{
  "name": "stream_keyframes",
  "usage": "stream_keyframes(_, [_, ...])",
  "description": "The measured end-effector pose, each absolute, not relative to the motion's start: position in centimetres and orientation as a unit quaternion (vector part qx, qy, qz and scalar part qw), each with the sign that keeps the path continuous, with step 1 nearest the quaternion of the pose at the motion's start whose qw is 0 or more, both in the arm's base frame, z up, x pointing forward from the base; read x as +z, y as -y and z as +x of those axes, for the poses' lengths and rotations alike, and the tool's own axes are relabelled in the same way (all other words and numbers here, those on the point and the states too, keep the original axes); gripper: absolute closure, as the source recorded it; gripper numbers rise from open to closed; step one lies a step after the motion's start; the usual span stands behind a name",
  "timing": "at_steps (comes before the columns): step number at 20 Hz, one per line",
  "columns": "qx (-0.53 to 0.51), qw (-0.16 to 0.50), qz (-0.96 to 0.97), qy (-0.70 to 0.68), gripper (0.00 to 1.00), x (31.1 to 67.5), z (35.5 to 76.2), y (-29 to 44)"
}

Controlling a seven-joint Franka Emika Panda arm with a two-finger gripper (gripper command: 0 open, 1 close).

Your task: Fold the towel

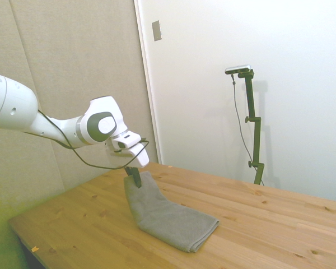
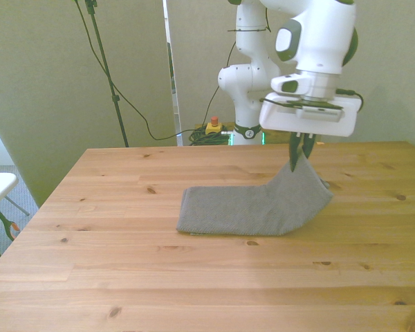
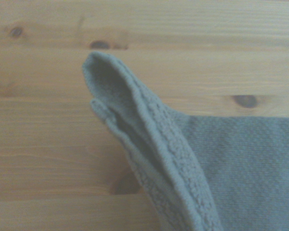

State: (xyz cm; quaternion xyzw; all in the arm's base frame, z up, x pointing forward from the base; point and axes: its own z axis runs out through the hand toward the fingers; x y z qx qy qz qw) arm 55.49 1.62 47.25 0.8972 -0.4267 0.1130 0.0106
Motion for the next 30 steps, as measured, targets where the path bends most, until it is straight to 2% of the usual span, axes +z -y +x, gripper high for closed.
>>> stream_keyframes(6, [0.127,-0.023,0.876,0.464,1.00,52.3,52.9,8.3])
stream_keyframes(10, [0.126,-0.025,0.857,0.499,1.00,52.3,50.6,14.9])
stream_keyframes(11, [0.122,-0.025,0.853,0.507,0.00,51.6,50.2,16.6])
stream_keyframes(16, [0.100,-0.062,0.849,0.516,0.00,47.7,49.9,22.2])
stream_keyframes(22, [0.110,-0.120,0.864,0.476,0.00,47.5,51.4,25.7])
stream_keyframes(27, [0.100,-0.119,0.872,0.465,0.00,46.4,52.2,26.1])
stream_keyframes(30, [0.073,-0.138,0.878,0.452,0.00,47.0,51.6,25.6])
